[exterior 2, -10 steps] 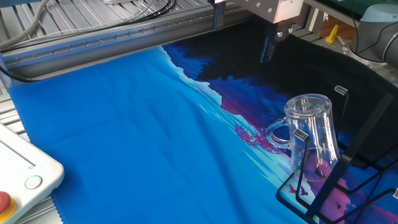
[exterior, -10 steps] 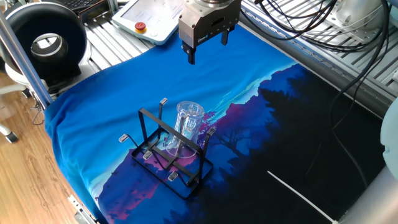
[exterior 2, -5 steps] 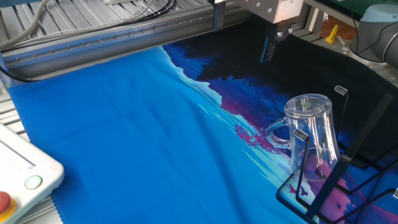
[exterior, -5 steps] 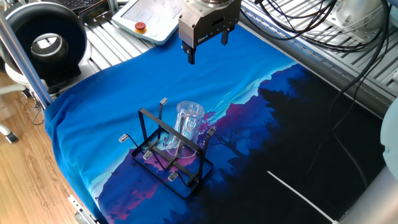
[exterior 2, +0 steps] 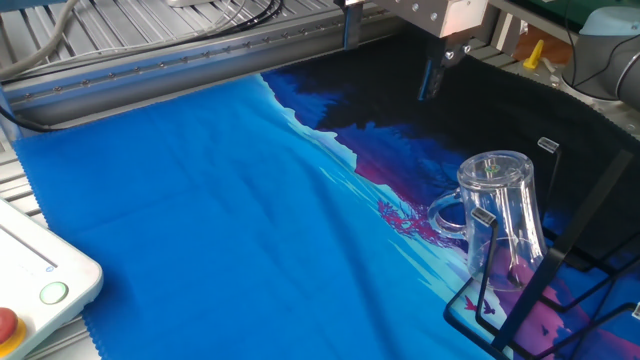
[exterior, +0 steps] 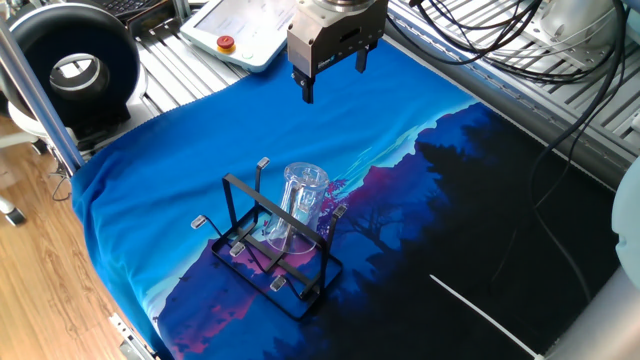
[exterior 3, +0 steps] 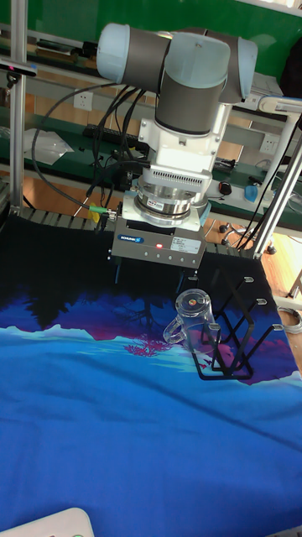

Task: Take the cup off the cup rack

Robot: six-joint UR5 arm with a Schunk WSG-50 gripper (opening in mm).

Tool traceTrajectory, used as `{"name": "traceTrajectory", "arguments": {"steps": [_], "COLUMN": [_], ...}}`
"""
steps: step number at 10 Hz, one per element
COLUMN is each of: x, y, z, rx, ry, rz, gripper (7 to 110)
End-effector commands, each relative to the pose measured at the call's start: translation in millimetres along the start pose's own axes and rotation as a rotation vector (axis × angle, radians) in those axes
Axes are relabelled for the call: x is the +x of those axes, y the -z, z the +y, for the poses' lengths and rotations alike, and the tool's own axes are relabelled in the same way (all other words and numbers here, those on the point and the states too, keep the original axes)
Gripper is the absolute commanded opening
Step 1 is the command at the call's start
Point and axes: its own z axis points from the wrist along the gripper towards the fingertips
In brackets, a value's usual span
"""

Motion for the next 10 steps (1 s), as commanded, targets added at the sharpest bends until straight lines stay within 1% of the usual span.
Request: {"name": "traceTrajectory", "arguments": {"steps": [1,2,3,4,5,6,7,8,9,10], "x": [48.7,48.2,51.4,58.0,40.8,38.0,47.4,61.3,69.6,66.1], "y": [5.0,3.8,2.4,1.2,3.7,7.8,14.0,15.0,14.9,12.9], "z": [12.7,10.2,20.9,24.7,24.6,31.1,36.5,43.1,44.7,46.9], "rx": [-0.038,-0.031,-0.073,-0.077,-0.066,-0.080,-0.112,-0.147,-0.152,-0.152], "ry": [-0.045,-0.006,-0.016,-0.066,-0.082,-0.083,-0.054,-0.029,-0.040,-0.056], "rz": [0.197,0.195,0.210,0.233,0.166,0.160,0.197,0.258,0.291,0.278], "gripper": [109,7,7,7,7,7,7,7,7,7]}}
